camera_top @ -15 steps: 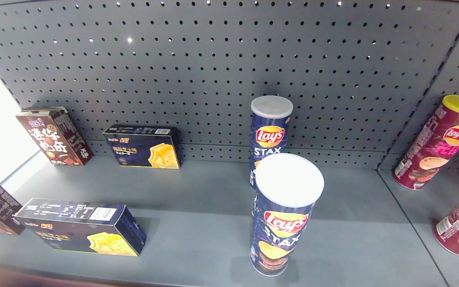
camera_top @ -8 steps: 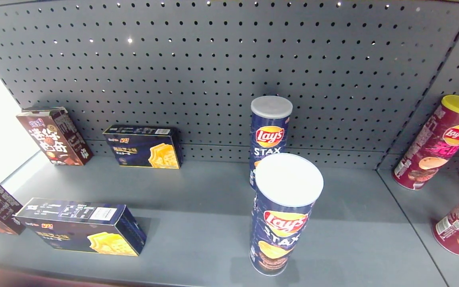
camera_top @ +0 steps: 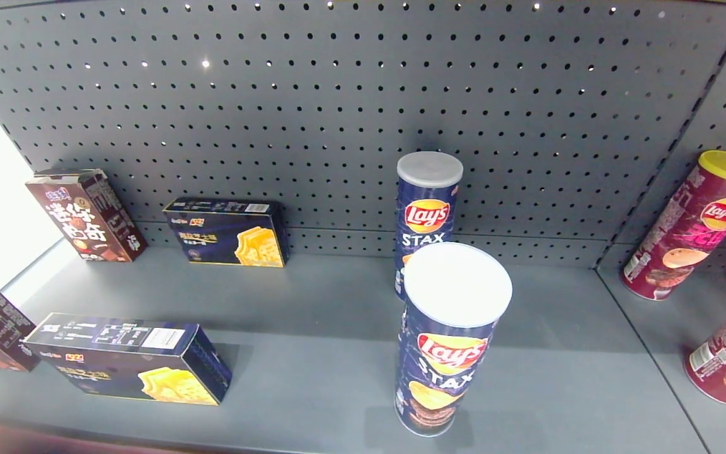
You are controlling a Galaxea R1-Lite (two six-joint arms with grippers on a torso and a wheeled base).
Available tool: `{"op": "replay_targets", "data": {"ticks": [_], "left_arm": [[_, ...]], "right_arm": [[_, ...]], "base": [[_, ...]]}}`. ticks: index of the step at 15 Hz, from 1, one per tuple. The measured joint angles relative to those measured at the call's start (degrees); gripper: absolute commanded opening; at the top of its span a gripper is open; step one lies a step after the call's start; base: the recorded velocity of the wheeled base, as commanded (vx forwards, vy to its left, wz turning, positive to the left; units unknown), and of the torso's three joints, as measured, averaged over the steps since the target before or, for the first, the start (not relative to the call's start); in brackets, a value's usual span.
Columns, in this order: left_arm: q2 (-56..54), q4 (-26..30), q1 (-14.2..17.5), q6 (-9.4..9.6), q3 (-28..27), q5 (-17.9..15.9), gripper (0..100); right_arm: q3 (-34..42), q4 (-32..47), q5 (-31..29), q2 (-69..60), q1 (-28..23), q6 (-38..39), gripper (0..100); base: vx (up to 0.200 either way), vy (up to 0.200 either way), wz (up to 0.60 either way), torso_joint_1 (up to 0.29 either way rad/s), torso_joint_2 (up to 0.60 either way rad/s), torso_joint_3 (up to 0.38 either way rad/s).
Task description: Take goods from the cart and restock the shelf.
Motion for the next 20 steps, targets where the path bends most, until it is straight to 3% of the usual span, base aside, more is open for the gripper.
{"op": "replay_targets", "data": {"ticks": [2, 13, 14, 17, 19, 20], "left_arm": [[0.0, 0.0, 0.0, 0.02, 0.1, 0.0, 100], [0.0, 0.0, -0.5, 0.16, 0.5, -0.1, 100], [0.0, 0.0, -1.5, 0.16, 0.6, -0.2, 100], [0.0, 0.0, -9.8, 0.00, 0.8, -0.1, 100], [0.0, 0.0, -12.0, 0.22, 1.2, -0.2, 100], [0.0, 0.0, -12.6, 1.48, 1.7, -0.2, 100]], "right_arm": [[0.7, 1.5, 4.6, -0.1, 0.0, 0.4, 100], [1.0, 1.8, 4.6, -0.2, 0.1, 0.6, 100], [1.0, 1.7, 4.6, -0.2, 0.0, 0.6, 100], [1.0, 1.7, 4.6, -0.2, 0.0, 0.6, 100], [1.0, 1.7, 4.6, -0.2, 0.0, 0.6, 100], [1.0, 1.7, 4.6, -0.2, 0.0, 0.6, 100]], "base": [[0.000, 0.000, 0.00, 0.000, 0.00, 0.000], [0.000, 0.000, 0.00, 0.000, 0.00, 0.000], [0.000, 0.000, 0.00, 0.000, 0.00, 0.000], [0.000, 0.000, 0.00, 0.000, 0.00, 0.000], [0.000, 0.000, 0.00, 0.000, 0.00, 0.000], [0.000, 0.000, 0.00, 0.000, 0.00, 0.000]]}}
